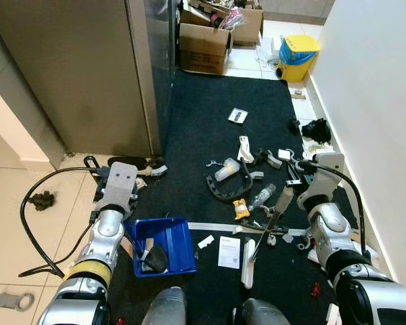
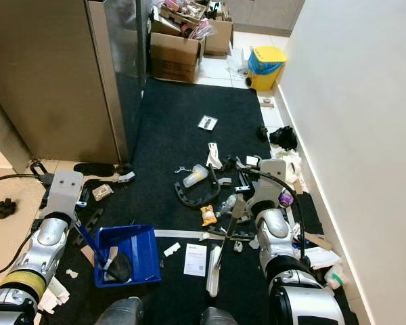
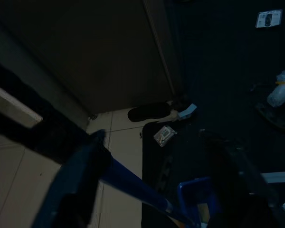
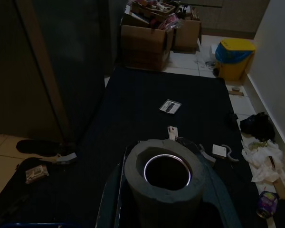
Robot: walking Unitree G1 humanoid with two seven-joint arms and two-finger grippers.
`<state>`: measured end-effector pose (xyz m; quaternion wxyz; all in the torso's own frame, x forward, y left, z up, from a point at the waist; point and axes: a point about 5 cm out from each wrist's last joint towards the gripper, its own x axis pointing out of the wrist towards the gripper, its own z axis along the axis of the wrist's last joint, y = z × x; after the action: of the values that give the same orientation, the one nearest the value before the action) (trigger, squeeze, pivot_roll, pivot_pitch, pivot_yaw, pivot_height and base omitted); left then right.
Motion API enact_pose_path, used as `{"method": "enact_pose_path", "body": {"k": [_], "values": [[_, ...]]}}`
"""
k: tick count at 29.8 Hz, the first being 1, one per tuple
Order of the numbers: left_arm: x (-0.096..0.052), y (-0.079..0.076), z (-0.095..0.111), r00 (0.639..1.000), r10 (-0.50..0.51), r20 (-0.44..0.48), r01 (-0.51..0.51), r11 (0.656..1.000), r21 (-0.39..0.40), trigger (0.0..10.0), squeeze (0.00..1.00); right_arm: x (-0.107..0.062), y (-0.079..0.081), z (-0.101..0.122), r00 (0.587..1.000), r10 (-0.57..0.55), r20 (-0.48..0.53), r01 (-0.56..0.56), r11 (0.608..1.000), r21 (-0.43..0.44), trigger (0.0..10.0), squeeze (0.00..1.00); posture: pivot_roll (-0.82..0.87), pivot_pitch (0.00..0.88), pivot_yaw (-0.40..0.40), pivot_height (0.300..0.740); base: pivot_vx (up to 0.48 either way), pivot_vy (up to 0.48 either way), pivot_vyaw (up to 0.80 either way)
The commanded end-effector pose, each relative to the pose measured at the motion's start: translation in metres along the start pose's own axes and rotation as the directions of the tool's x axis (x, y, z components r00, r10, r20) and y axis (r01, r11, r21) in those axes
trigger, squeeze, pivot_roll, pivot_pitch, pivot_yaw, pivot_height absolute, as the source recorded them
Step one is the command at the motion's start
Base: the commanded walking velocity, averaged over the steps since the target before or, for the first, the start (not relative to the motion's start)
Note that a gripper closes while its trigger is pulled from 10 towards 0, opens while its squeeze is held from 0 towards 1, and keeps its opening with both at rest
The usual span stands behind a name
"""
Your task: Sweep floor
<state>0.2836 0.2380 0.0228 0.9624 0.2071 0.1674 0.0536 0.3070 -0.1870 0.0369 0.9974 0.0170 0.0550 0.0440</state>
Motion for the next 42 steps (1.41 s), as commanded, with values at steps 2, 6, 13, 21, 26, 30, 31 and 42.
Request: {"method": "enact_pose_path", "body": {"k": [2,6,13,21,26,30,31,42], "values": [[0.003,0.005,0.009,1.000,0.005,0.031,-0.006,1.000,0.024,10.0,1.00,-0.014,-0.005,-0.025,0.992,-0.026,-0.124,0.029,0.999,0.016,10.0,0.00,0.17,0.011,-0.070,0.740,0.000,0.000,0.00],[0.006,0.003,0.026,0.995,0.011,0.094,-0.015,0.999,0.042,10.0,1.00,-0.014,-0.008,-0.024,0.992,-0.033,-0.123,0.035,0.999,0.014,10.0,0.00,0.17,0.011,-0.072,0.740,0.000,0.000,0.00],[0.012,0.002,0.048,0.988,0.026,0.149,-0.030,0.999,0.030,10.0,1.00,-0.014,-0.009,-0.023,0.992,-0.038,-0.122,0.040,0.999,0.011,10.0,0.00,0.18,0.011,-0.075,0.740,0.000,0.000,0.00],[0.016,0.012,0.104,0.943,0.115,0.311,-0.134,0.990,0.040,10.0,0.00,-0.013,-0.011,-0.022,0.991,-0.045,-0.123,0.047,0.999,0.009,10.0,0.00,0.17,0.011,-0.071,0.740,0.000,0.000,0.00],[0.014,0.016,0.106,0.937,0.152,0.315,-0.171,0.985,0.032,10.0,0.00,-0.014,-0.012,-0.022,0.991,-0.048,-0.125,0.049,0.999,0.008,10.0,0.00,0.18,0.012,-0.075,0.740,0.000,0.000,0.00],[0.012,0.018,0.104,0.939,0.175,0.295,-0.182,0.983,-0.002,10.0,0.00,-0.014,-0.012,-0.022,0.991,-0.046,-0.126,0.047,0.999,0.006,10.0,0.00,0.18,0.012,-0.075,0.740,0.000,0.000,0.00],[0.010,0.019,0.098,0.948,0.186,0.257,-0.184,0.982,-0.030,10.0,0.00,-0.014,-0.012,-0.022,0.991,-0.044,-0.126,0.045,0.999,0.005,10.0,0.00,0.18,0.014,-0.076,0.740,0.000,0.000,0.00],[-0.007,0.014,0.061,0.973,0.210,0.098,-0.203,0.976,-0.077,10.0,0.00,-0.013,-0.012,-0.021,0.991,-0.038,-0.125,0.039,0.999,-0.001,10.0,0.00,0.18,0.019,-0.080,0.740,0.000,0.000,0.00]]}}
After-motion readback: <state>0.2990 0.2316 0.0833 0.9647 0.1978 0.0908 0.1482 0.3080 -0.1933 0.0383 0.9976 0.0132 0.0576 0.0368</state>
